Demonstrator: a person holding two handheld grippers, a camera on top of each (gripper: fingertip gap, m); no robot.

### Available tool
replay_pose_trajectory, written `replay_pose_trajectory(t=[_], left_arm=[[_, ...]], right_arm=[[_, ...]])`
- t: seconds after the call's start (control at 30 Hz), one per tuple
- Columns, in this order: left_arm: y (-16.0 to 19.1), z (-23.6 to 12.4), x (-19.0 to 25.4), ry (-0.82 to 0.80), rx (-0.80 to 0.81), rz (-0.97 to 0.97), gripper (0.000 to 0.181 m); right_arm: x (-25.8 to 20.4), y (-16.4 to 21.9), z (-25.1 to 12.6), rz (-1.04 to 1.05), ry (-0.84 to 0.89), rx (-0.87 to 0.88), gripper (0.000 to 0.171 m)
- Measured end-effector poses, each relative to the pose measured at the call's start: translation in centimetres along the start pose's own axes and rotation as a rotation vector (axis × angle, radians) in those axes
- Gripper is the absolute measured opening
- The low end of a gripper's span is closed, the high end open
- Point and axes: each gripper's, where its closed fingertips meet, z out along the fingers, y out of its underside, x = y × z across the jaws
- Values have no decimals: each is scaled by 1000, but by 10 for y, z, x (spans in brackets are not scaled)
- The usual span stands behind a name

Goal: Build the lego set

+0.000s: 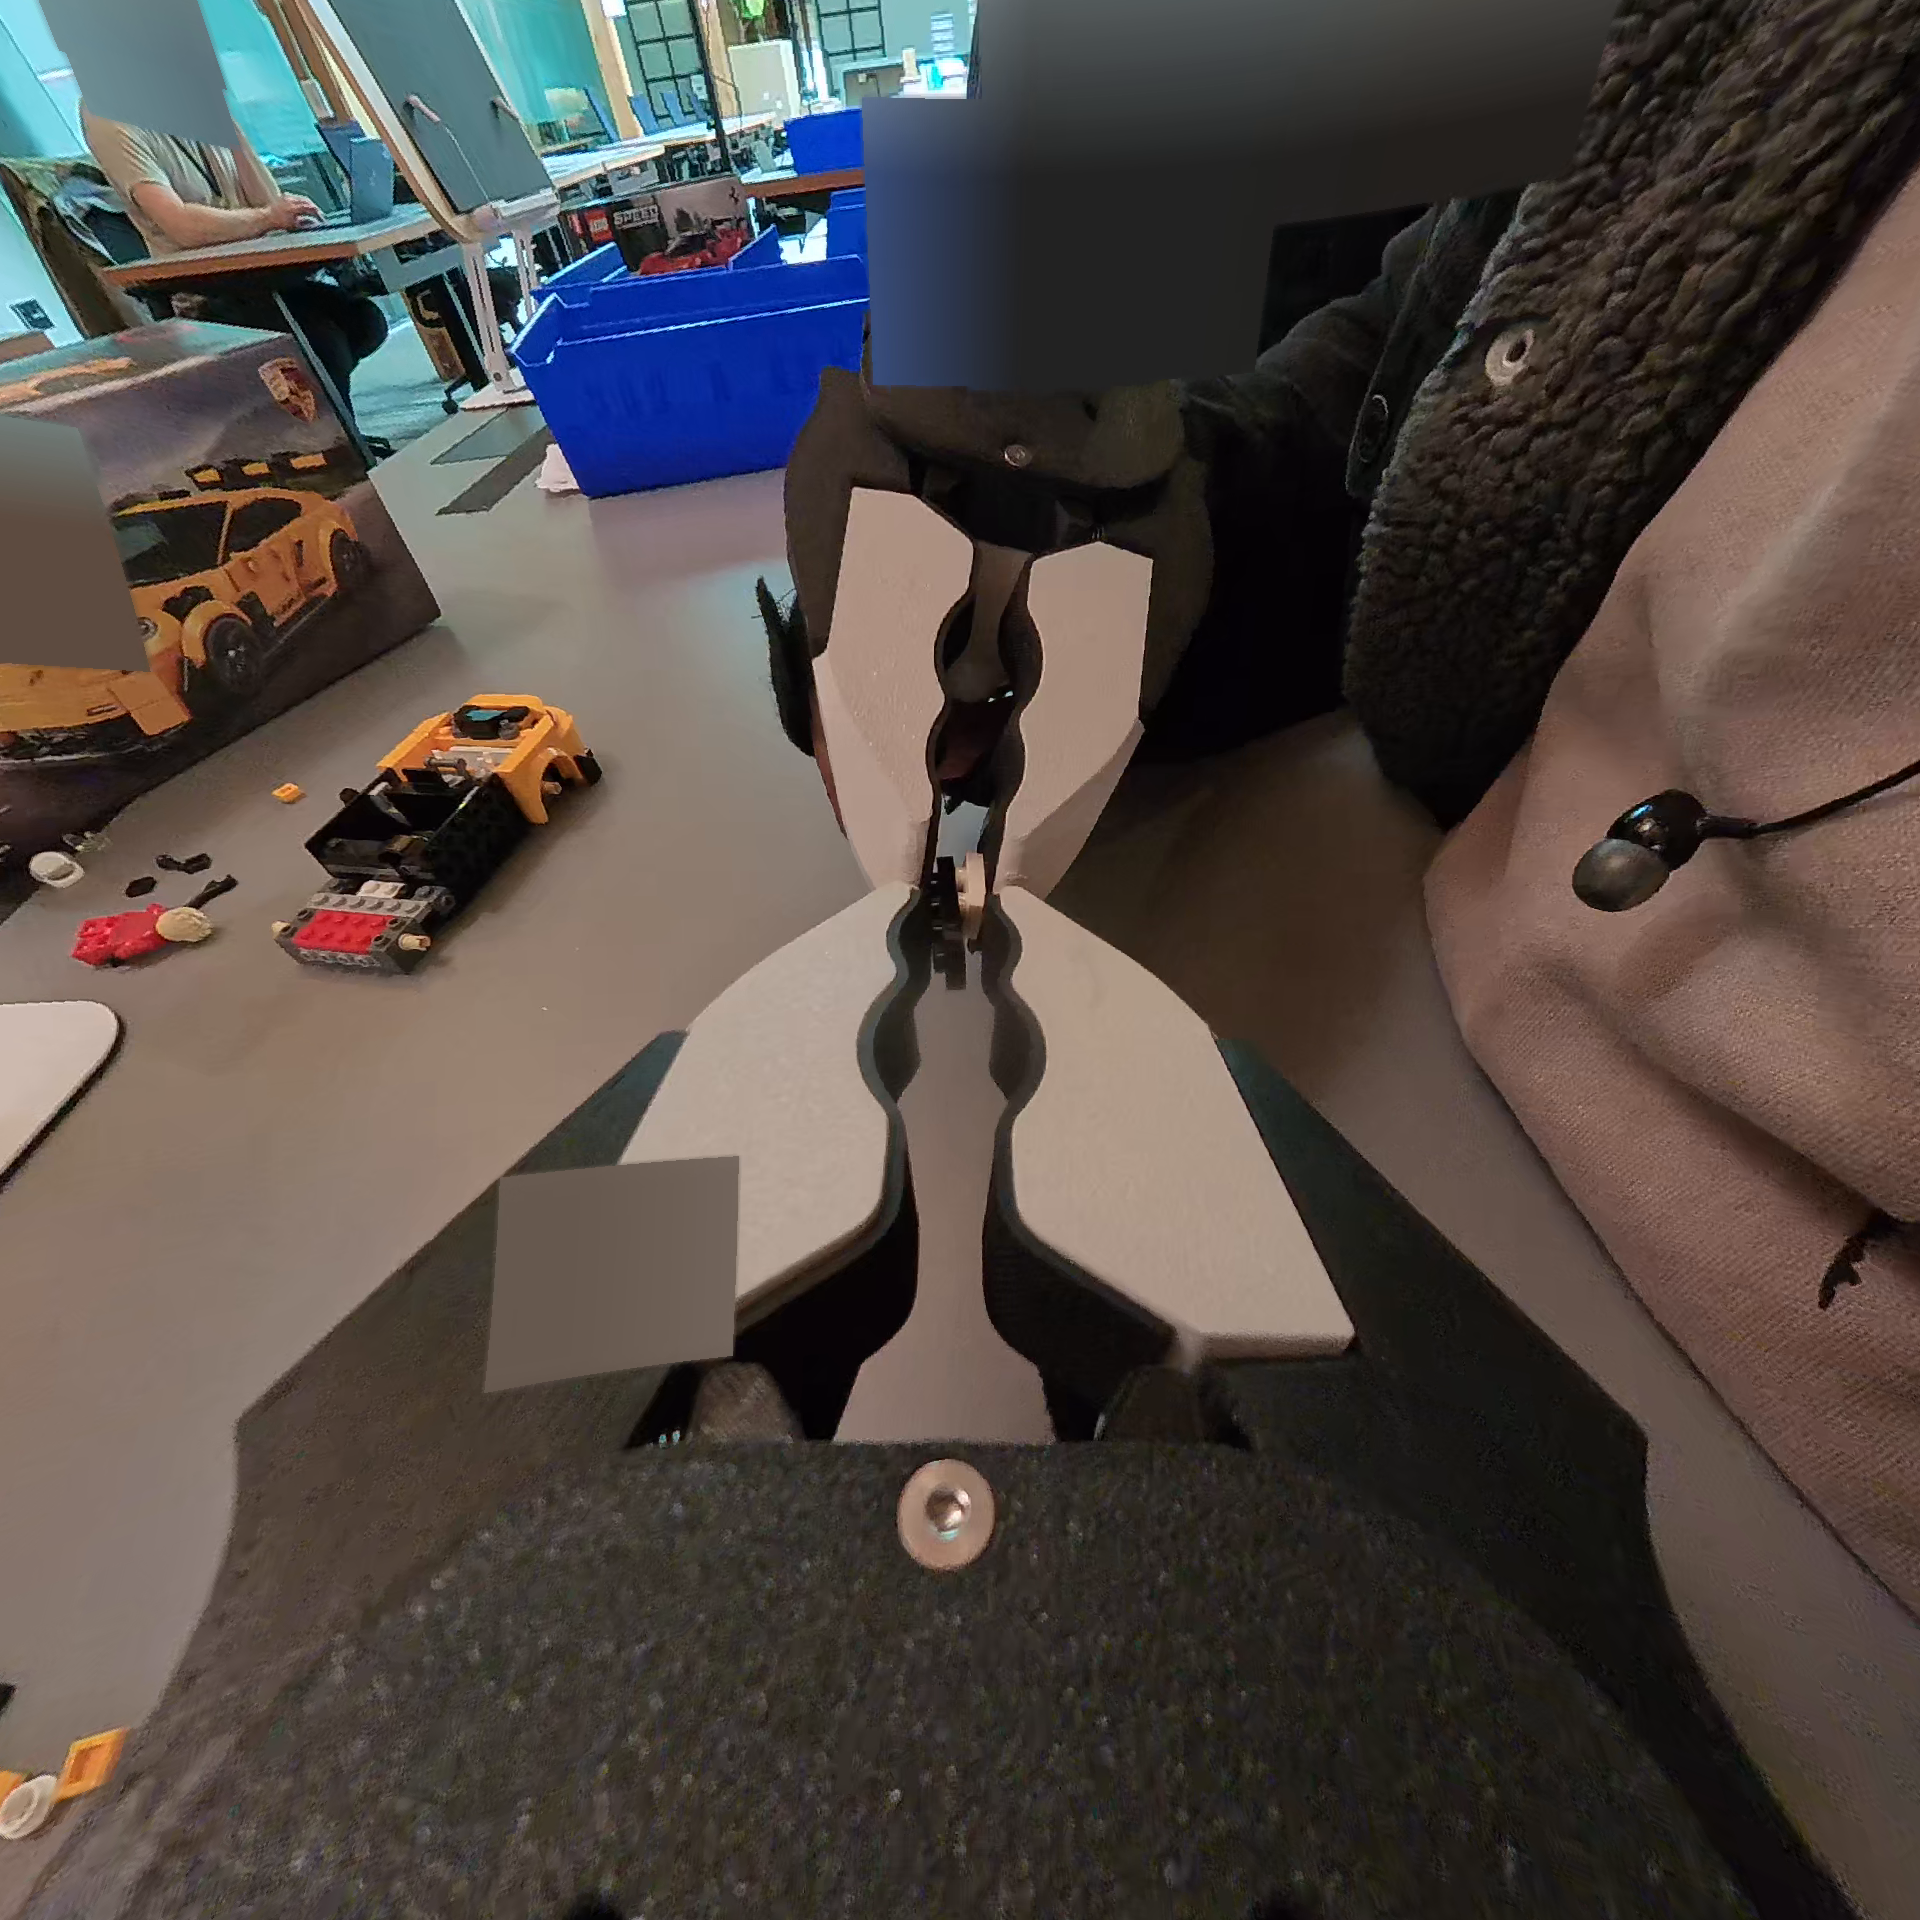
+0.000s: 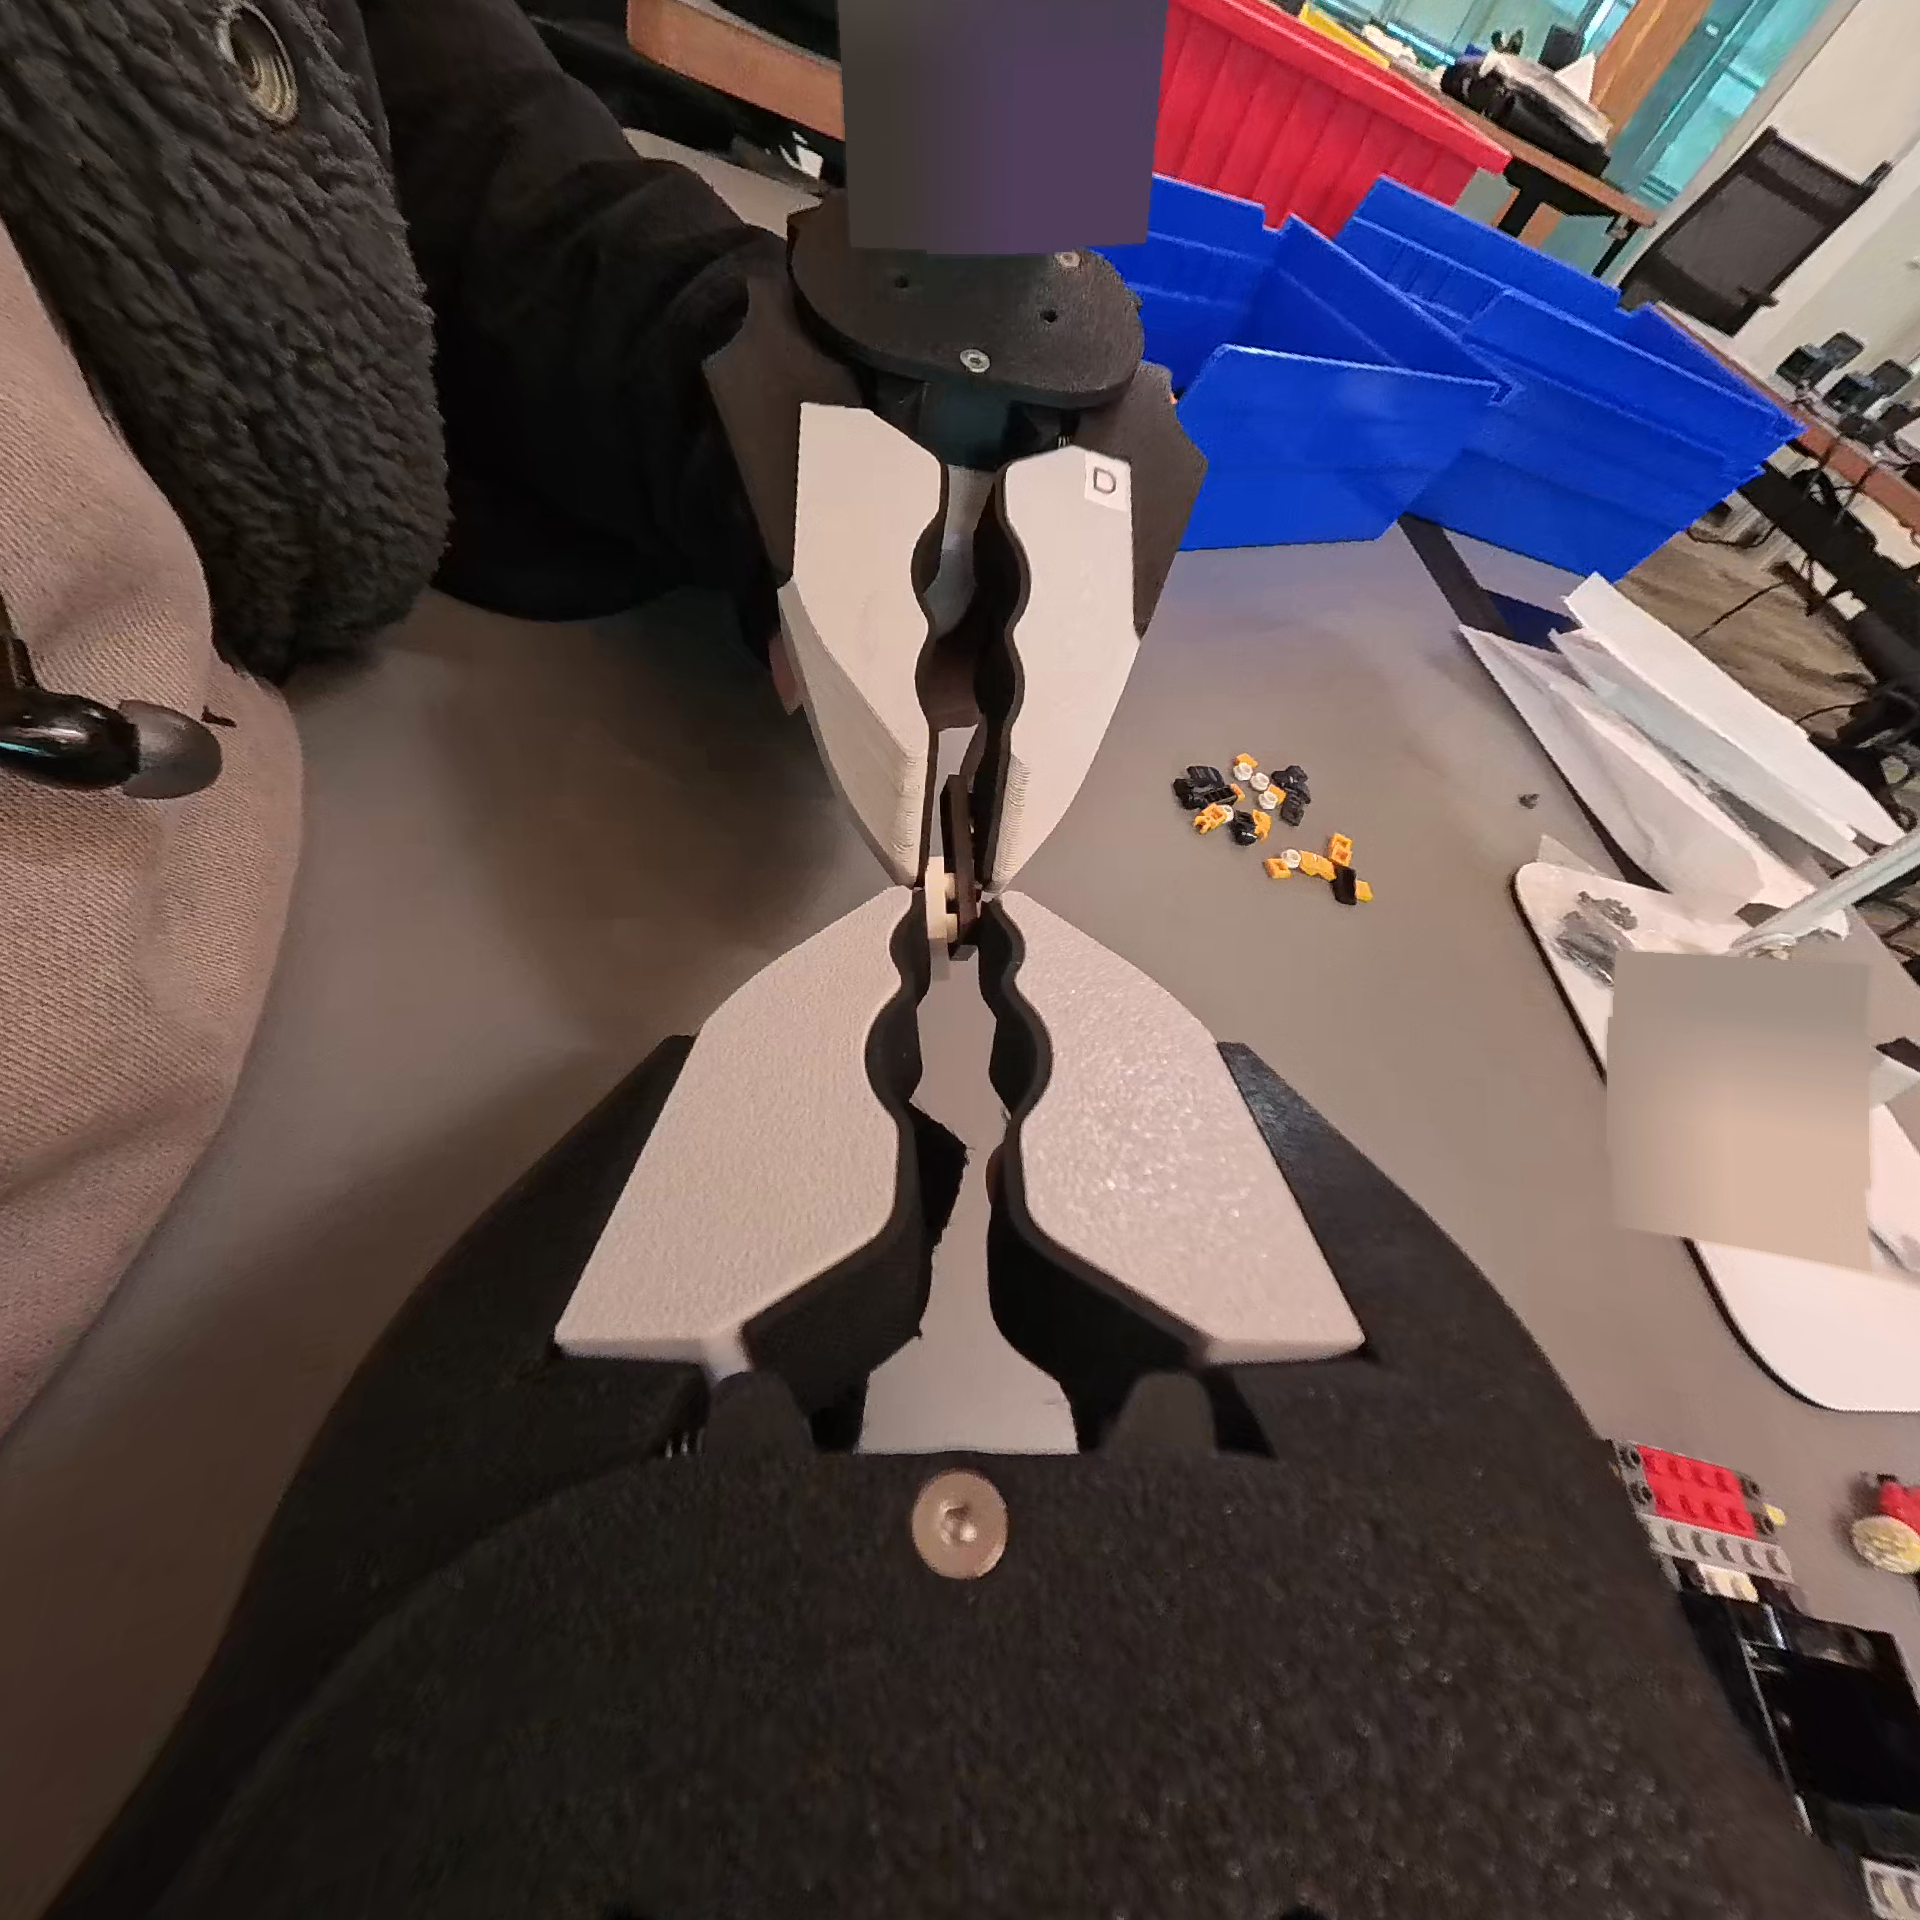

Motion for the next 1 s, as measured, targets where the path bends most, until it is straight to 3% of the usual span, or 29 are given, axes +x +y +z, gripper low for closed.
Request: replay_pose_trajectory(t=[0.5,0.8,1.0], left_arm=[[1,-2,-1,-7,-7,29,8],[-10,-7,8,65,83,14,8],[-20,-10,9,122,174,-106,9]], right_arm=[[1,-5,-1,72,-28,76,12],[-5,-18,-7,79,-75,120,10],[-4,-26,-9,91,-60,155,9]])
